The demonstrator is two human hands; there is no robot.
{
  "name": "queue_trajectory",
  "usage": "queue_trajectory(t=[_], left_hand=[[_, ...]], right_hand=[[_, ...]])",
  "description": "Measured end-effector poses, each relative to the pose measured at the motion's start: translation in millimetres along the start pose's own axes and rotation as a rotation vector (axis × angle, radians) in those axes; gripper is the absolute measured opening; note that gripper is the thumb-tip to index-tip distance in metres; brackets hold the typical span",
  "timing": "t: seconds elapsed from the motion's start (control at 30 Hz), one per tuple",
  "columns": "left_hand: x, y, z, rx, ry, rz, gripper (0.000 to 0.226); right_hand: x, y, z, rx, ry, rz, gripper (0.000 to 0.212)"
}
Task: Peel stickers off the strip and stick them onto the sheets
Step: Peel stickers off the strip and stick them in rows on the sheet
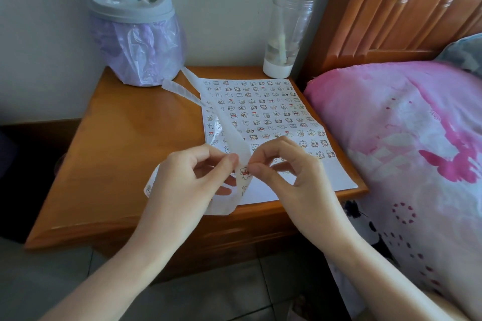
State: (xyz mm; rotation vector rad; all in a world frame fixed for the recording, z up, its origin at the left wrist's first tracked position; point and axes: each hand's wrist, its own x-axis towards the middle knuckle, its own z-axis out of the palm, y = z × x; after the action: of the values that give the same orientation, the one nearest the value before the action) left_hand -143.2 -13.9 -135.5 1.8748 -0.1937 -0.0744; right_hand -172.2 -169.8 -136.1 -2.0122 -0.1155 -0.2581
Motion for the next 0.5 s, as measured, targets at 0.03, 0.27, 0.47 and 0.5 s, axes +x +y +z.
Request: queue_trajectory(t=[0.03, 0.27, 0.47, 0.5], left_hand=[[0, 0, 0, 0.01, -0.005, 0.004, 0.013], [-1, -3, -2, 0.196, 0.024, 0.037, 0.007], [-1, -4, -2, 0.253, -0.002, 0.049, 0.009], [-1, -4, -2, 0.263, -0.002, 0.052, 0.009]], right_hand=[[0, -1, -1, -0.004, -0.007, 0.0, 0.006], [8, -4, -27, 0.176, 0.008, 0.011, 0.008], [19, 18, -79, -0.031, 0.113, 0.27, 0.006], [19, 23, -84, -0.07, 0.097, 0.316, 0.007]])
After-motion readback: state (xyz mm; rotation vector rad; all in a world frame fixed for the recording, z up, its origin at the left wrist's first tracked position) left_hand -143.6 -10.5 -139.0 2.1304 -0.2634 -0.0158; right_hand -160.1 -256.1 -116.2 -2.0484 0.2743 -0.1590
